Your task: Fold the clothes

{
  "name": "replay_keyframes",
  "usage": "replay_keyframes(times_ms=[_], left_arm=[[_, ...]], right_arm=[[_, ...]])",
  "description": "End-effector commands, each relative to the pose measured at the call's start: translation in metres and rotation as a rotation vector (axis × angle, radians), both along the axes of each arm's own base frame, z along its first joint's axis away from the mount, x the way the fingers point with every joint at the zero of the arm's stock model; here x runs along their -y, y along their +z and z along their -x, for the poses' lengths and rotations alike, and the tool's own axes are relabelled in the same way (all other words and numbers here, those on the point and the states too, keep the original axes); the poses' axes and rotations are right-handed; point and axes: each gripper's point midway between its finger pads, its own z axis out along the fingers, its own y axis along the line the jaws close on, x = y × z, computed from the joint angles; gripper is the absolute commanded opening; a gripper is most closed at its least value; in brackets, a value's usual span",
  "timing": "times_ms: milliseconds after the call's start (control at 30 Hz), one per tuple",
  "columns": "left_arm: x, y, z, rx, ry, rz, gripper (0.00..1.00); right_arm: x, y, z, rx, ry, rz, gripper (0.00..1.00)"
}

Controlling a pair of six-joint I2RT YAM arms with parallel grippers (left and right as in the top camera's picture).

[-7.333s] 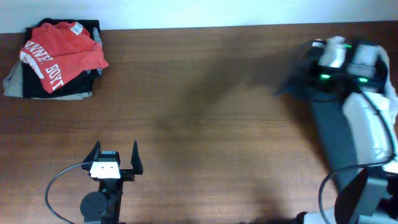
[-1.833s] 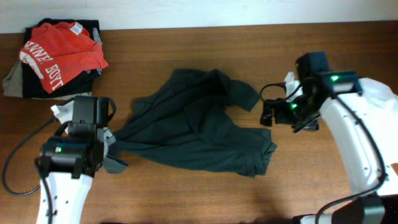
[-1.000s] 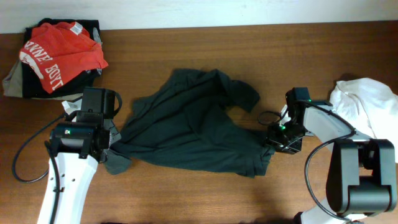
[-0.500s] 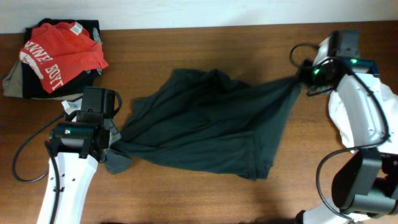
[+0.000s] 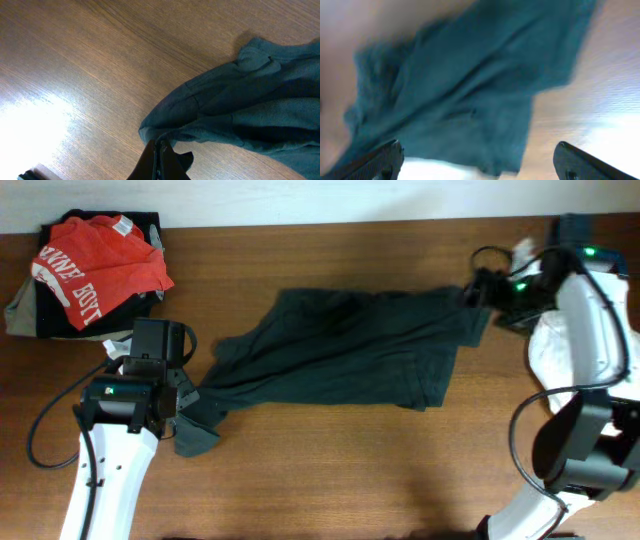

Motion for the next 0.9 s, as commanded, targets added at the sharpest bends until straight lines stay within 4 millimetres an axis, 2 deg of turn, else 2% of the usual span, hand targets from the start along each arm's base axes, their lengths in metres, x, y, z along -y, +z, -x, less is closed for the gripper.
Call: replay_keyframes(times_ms=[0, 67, 100, 167, 267, 400, 533, 567, 600, 767, 867], left_arm=[[0.000, 0.000, 0.000, 0.005, 0.013, 0.012, 0.01], [0.004, -0.001, 0.000, 0.003, 0.004, 0.037, 0.01], [0.004, -0.001, 0.000, 0.002, 0.004, 0.037, 0.01], [0.004, -0.002, 0.000, 0.000, 0.003, 0.036, 0.01], [0.004, -0.001, 0.000, 0.003, 0.004, 0.036, 0.02], [0.004, -0.002, 0.000, -0.002, 0.004, 0.036, 0.02], [0.004, -0.004, 0.000, -0.007, 0.004, 0.035, 0.02], [0.004, -0.007, 0.002, -0.017, 0.004, 0.034, 0.02], [0.004, -0.011, 0.004, -0.030, 0.004, 0.033, 0.02], [0.003, -0.014, 0.006, -0.037, 0.004, 0.032, 0.02], [0.003, -0.014, 0.005, -0.036, 0.005, 0.032, 0.02]], right_arm=[[-0.073, -0.011, 0.024, -0.018, 0.301, 0.027, 0.99], [-0.091, -0.054, 0.039, -0.117, 0.279, 0.152, 0.99], [-0.104, -0.076, 0.044, -0.130, 0.266, 0.146, 1.00], [-0.103, -0.105, 0.051, -0.149, 0.205, 0.155, 0.96], [-0.105, -0.133, 0.046, -0.083, 0.192, 0.144, 0.89], [-0.110, -0.132, 0.037, -0.054, 0.157, 0.132, 0.88], [-0.154, -0.128, 0.034, -0.017, 0.161, 0.108, 0.89], [-0.153, -0.129, 0.033, -0.008, 0.162, 0.147, 0.89], [-0.138, -0.133, 0.033, -0.013, 0.137, 0.235, 0.89], [-0.133, -0.139, 0.033, -0.022, 0.135, 0.258, 0.88], [-0.105, -0.138, 0.020, 0.010, 0.097, 0.319, 0.88]])
